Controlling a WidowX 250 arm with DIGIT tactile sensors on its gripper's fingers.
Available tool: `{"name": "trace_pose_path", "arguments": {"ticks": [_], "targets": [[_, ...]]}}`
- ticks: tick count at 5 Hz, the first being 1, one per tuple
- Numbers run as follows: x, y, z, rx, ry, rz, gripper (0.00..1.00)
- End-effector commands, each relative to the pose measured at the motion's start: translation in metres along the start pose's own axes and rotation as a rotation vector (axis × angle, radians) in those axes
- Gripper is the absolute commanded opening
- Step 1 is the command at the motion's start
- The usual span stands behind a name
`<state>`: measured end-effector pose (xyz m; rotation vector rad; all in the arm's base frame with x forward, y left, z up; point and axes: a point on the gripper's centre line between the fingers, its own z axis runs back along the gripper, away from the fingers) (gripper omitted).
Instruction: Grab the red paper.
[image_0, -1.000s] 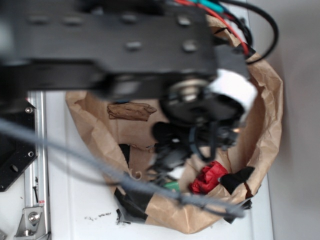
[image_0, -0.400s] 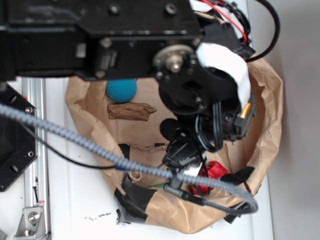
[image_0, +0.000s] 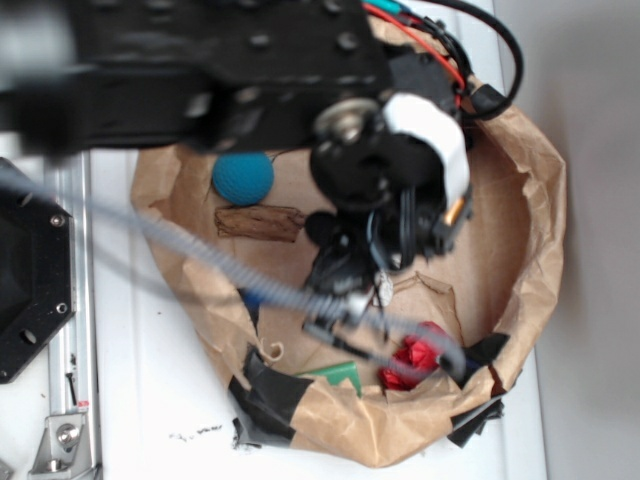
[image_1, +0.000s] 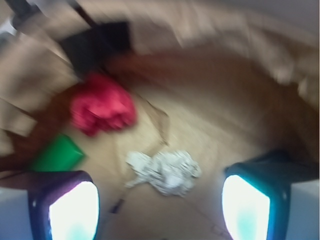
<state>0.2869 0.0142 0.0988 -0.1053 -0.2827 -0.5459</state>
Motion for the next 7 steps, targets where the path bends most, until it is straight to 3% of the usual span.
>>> {"name": "trace_pose_path", "arguments": {"ticks": [1, 2, 4, 5, 6, 7], "targets": [[0.025, -0.009, -0.003, -0.016, -0.069, -0.146, 1.0], [0.03, -0.037, -0.028, -0.112, -0.042, -0.267, 1.0], [0.042, -0.075, -0.046, -0.134, -0.039, -0.347, 1.0], [0.054, -0.088, -0.048, -0.165, -0.076, -0.355, 1.0], [0.064, -0.097, -0.056, -0.202, -0.119, -0.341, 1.0], [0.068, -0.098, -0.075, -0.191, -0.119, -0.294, 1.0]]}}
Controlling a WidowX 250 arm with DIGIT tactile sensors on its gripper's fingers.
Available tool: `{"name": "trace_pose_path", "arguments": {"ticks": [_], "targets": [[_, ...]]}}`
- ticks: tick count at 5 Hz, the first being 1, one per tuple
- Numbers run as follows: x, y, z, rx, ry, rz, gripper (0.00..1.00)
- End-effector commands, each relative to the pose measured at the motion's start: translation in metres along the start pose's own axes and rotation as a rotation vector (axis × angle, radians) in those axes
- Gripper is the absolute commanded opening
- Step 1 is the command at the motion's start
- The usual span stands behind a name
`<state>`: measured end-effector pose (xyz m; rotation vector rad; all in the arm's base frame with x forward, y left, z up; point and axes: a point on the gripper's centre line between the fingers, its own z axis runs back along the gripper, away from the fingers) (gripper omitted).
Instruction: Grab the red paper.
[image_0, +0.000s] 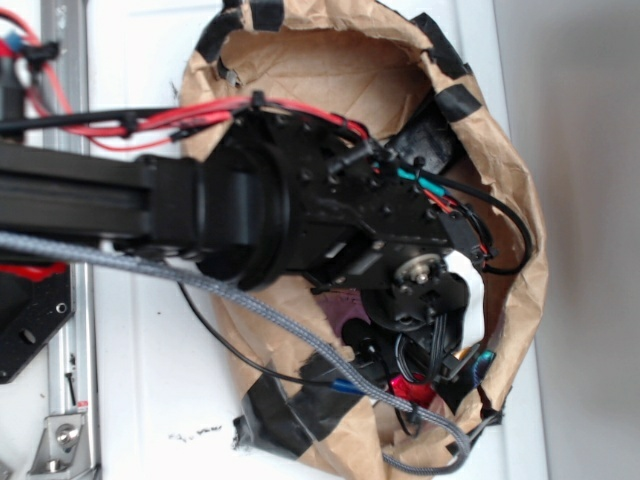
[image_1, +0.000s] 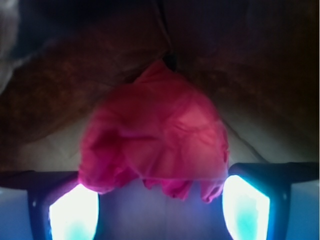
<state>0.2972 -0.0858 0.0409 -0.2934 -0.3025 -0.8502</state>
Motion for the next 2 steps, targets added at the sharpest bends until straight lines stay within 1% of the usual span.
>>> {"name": "trace_pose_path", "arguments": {"ticks": [1, 2], "targets": [[0.0248, -0.0074, -0.0076, 0.051, -0.025, -0.003, 0.0], [0.0152, -0.005, -0.0005, 0.061, -0.016, 0.024, 0.0]]}}
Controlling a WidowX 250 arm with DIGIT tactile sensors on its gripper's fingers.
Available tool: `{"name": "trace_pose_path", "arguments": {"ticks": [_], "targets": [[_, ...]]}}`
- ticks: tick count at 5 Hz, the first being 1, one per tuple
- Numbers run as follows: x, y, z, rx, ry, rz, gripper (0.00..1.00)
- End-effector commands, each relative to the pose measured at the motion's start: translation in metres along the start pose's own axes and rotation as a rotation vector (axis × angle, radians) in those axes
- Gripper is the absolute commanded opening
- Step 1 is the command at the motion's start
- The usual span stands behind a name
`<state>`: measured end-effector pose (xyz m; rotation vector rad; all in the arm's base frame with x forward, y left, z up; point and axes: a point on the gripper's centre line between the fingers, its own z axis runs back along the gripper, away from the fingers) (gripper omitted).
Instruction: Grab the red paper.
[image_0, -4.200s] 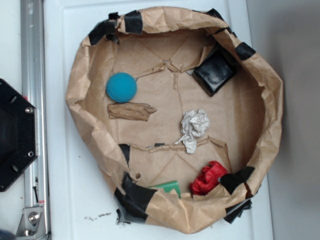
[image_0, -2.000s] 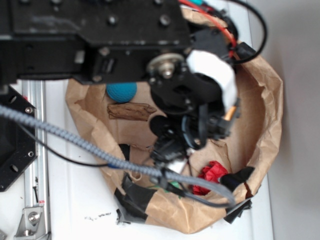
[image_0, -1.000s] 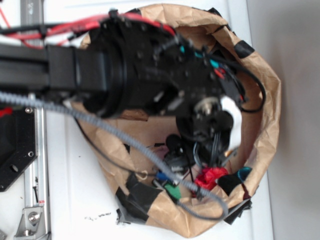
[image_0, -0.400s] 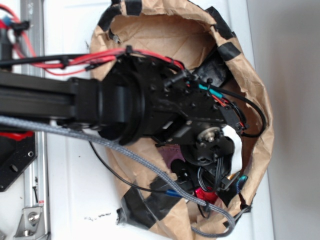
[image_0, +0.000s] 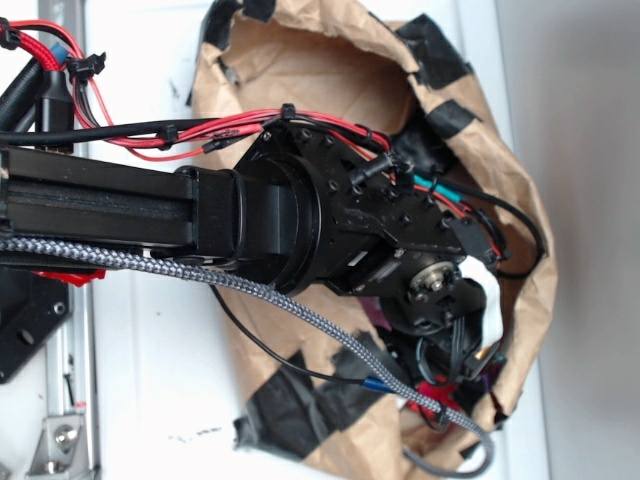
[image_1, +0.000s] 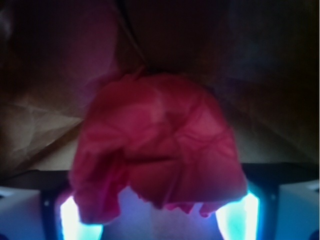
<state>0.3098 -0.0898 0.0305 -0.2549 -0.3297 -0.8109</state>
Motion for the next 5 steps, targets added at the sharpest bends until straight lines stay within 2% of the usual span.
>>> {"name": "trace_pose_path", "arguments": {"ticks": [1, 2, 3, 4, 5], "targets": [[-0.002, -0.006, 0.028, 0.038, 0.001, 0.031, 0.0], [-0.024, 0.013, 0.064, 0.089, -0.017, 0.131, 0.0], [-0.036, 0.019, 0.093, 0.114, -0.066, 0.16, 0.0], [-0.032, 0.016, 0.108, 0.087, -0.13, 0.144, 0.0], [-0.016, 0.004, 0.098, 0.027, -0.156, 0.014, 1.0]]}}
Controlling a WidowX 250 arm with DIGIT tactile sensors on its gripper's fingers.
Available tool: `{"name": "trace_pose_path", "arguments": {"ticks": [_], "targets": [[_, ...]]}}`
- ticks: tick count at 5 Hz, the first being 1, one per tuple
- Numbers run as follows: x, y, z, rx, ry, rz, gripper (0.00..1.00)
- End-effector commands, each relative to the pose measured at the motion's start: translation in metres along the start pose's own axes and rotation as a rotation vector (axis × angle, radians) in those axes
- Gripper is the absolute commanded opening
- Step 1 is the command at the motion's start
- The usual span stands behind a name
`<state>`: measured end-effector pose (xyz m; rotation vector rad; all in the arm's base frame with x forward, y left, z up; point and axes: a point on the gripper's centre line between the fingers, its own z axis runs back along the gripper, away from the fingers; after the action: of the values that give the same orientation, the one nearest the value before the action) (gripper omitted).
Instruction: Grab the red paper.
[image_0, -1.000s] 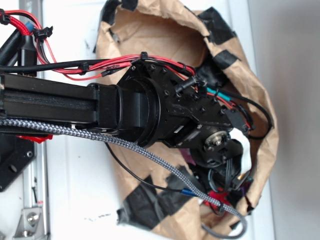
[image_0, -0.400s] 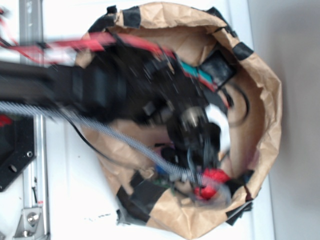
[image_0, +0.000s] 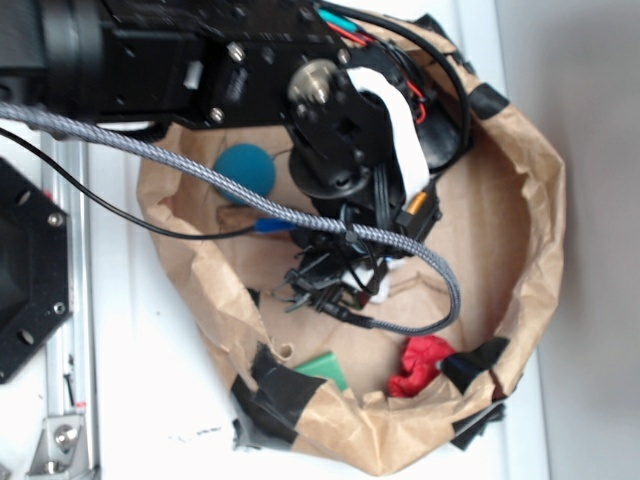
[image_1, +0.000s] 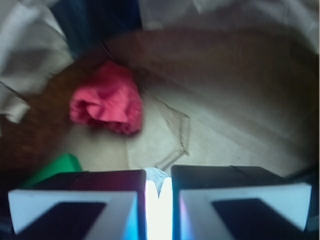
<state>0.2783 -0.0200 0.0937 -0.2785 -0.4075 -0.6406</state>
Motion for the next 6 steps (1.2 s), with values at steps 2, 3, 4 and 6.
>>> {"name": "trace_pose_path", "arguments": {"ticks": [2, 3, 4, 6], "targets": [[0.046, -0.03, -0.036, -0.042, -0.016, -0.337, 1.0], [0.051, -0.046, -0.056, -0.085, 0.019, -0.38, 1.0], [0.048, -0.055, -0.072, -0.108, 0.055, -0.4, 1.0], [0.041, -0.06, -0.088, -0.123, 0.092, -0.381, 0.0]]}}
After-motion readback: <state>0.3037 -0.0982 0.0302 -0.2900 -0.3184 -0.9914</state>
